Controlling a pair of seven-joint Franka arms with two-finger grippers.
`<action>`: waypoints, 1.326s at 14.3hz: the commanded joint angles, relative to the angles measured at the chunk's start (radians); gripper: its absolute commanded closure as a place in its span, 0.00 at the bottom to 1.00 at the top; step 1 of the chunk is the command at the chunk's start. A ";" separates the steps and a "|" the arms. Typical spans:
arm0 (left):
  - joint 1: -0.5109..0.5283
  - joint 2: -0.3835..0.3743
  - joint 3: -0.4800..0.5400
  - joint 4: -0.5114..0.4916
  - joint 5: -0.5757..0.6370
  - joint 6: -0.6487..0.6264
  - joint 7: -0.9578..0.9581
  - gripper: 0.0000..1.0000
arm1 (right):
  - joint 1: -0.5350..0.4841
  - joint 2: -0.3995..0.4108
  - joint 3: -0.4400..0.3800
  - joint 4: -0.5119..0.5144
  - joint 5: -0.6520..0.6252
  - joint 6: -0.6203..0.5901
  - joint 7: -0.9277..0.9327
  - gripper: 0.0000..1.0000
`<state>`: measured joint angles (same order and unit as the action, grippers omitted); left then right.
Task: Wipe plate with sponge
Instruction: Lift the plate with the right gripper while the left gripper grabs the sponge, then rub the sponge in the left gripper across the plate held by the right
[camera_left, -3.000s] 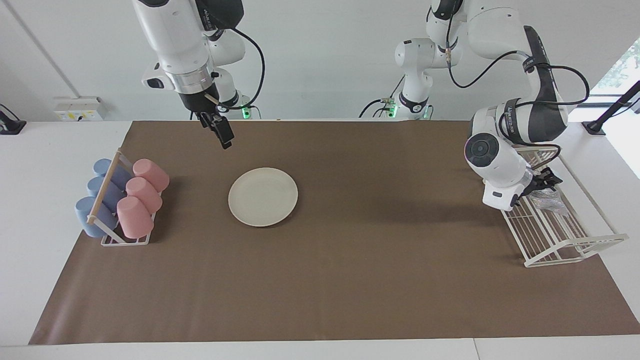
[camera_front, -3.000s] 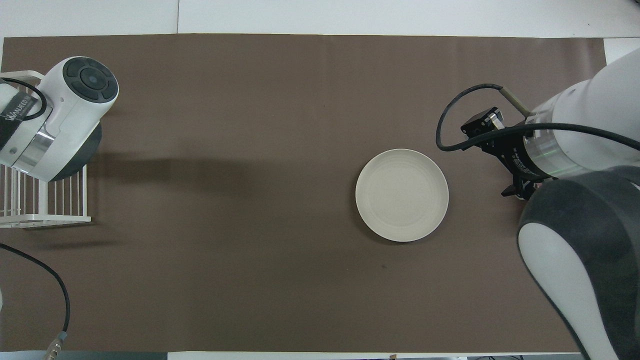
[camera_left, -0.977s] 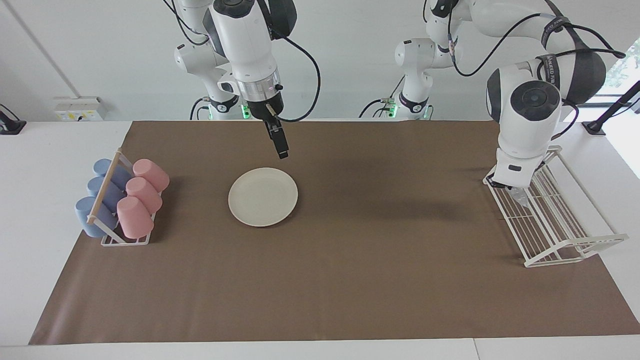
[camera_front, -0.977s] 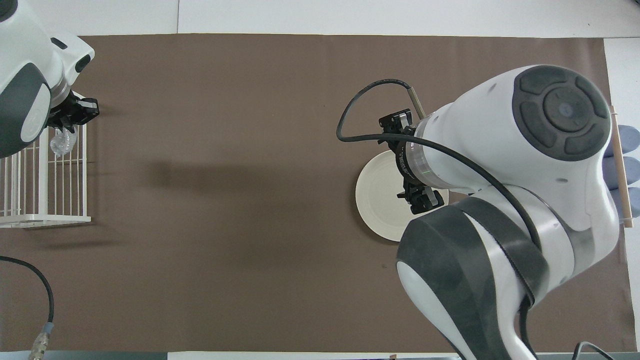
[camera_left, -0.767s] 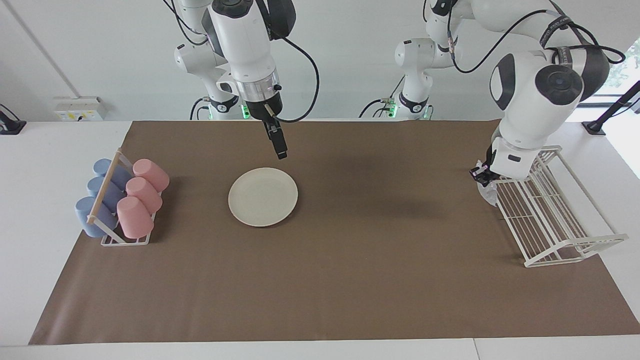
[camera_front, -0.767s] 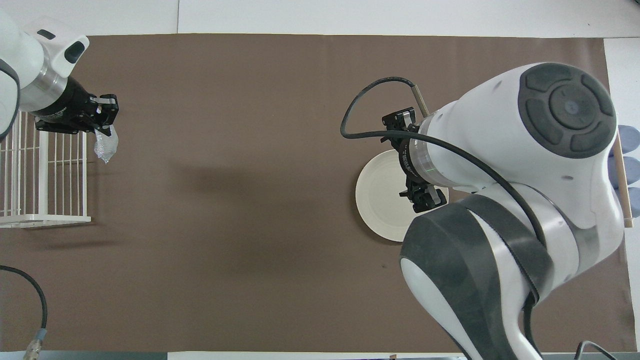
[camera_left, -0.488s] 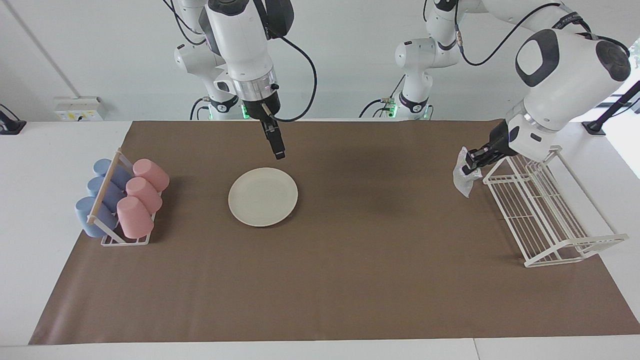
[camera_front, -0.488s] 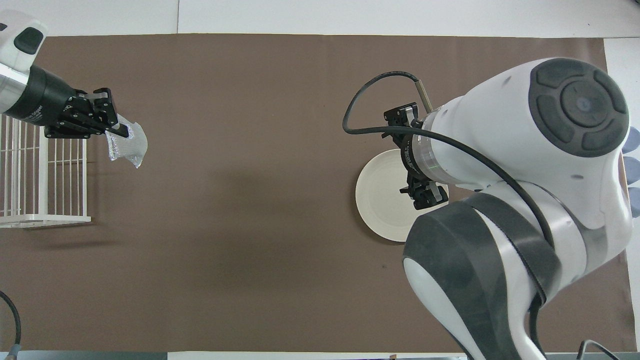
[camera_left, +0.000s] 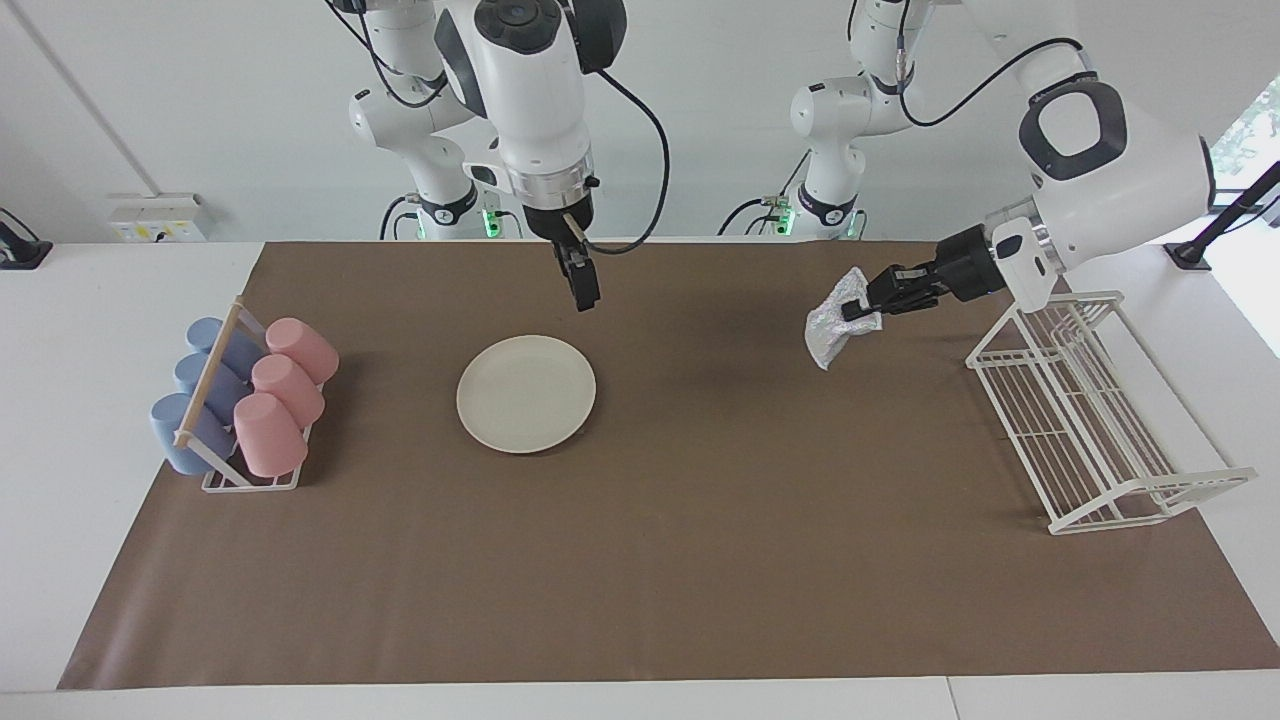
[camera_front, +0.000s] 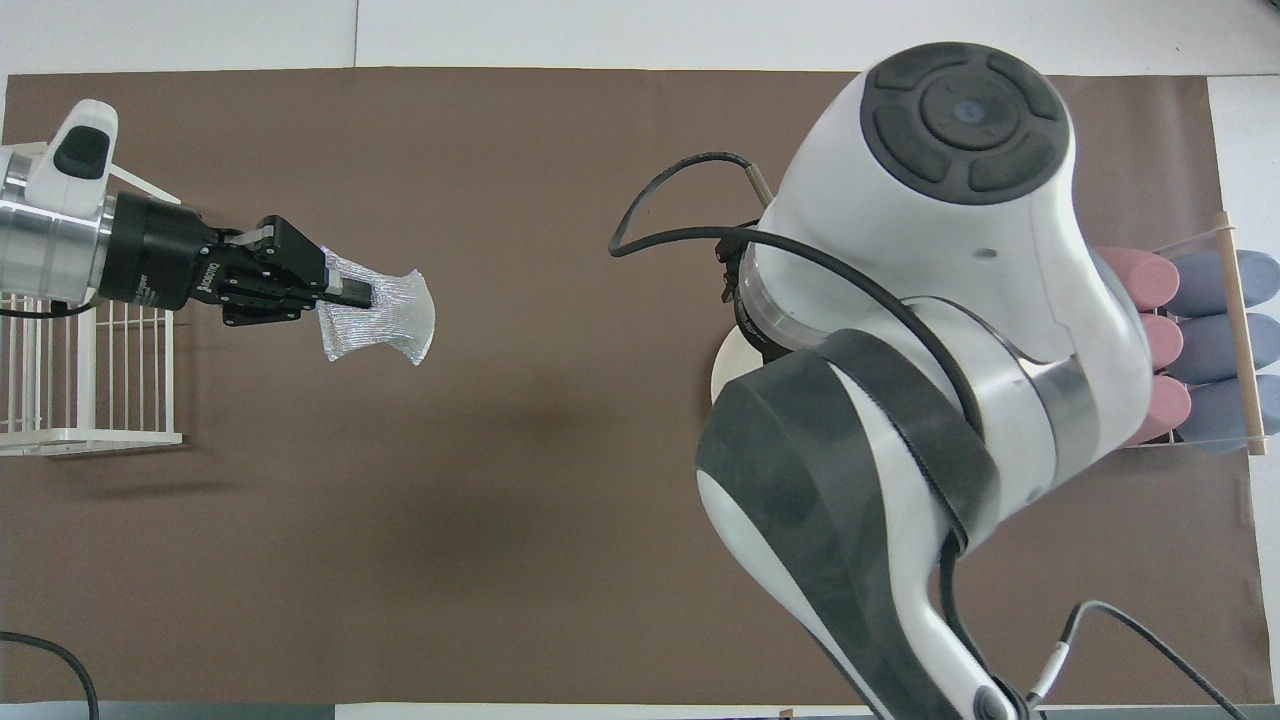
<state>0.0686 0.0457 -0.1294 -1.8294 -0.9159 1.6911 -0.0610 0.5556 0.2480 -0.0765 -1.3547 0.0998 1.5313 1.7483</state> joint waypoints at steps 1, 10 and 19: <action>-0.001 -0.156 0.001 -0.275 -0.225 0.107 0.136 1.00 | 0.032 0.141 0.000 0.201 -0.006 -0.083 0.091 0.00; -0.098 -0.193 -0.007 -0.496 -0.641 0.156 0.438 1.00 | 0.076 0.149 0.004 0.209 0.092 -0.027 0.209 0.00; -0.173 -0.176 -0.007 -0.496 -0.695 0.168 0.472 1.00 | 0.159 0.048 0.010 -0.026 0.092 0.168 0.206 0.00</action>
<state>-0.0880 -0.1150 -0.1460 -2.3031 -1.5841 1.8349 0.3893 0.7155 0.3642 -0.0721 -1.2723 0.1772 1.6649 1.9721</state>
